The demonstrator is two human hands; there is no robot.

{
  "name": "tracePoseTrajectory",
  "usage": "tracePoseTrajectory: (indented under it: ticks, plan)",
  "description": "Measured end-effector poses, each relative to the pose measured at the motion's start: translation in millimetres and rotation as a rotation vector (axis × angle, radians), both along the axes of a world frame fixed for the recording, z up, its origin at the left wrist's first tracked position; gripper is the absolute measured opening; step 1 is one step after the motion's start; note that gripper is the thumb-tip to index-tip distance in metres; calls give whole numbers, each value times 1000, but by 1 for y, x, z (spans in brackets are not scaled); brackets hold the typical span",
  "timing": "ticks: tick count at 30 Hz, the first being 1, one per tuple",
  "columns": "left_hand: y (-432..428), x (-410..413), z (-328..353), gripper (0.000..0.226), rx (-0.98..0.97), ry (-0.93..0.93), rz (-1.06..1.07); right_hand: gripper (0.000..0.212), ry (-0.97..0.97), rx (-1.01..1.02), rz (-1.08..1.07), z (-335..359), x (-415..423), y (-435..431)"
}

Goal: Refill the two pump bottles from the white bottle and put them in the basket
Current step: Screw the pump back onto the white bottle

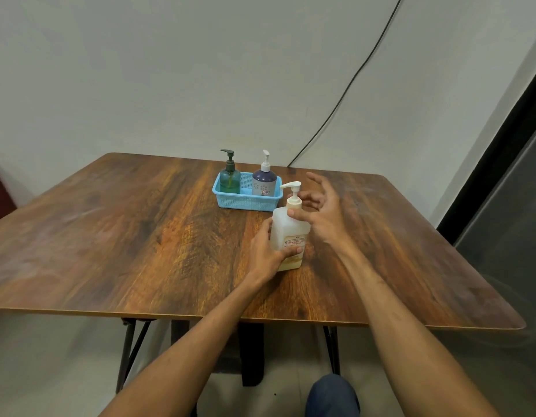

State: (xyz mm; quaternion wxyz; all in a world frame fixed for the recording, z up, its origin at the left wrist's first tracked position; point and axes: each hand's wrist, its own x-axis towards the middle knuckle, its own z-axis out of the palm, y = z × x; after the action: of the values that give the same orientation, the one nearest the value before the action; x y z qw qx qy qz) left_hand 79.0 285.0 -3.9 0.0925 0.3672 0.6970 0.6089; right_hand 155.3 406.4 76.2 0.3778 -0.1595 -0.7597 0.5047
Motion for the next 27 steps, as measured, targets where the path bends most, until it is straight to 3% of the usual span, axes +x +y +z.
tracePoseTrajectory:
  ticks: [7,13,19,23,27]
  plan:
    - [0,-1,-2,76,10,7,-6,76,-36,84,-51,5,-7,-9]
    - [0,0,-1,77,-1,15,-4,42,-83,79,-57,9,0,-6]
    - [-1,0,0,76,-5,5,-12,47,-27,45,-122,4,-5,-13]
    - [0,-2,0,77,-12,0,-5,56,-50,36,-55,9,-1,-10]
    - [1,-2,-1,78,-10,-1,-9,48,-83,33,-51,12,0,-5]
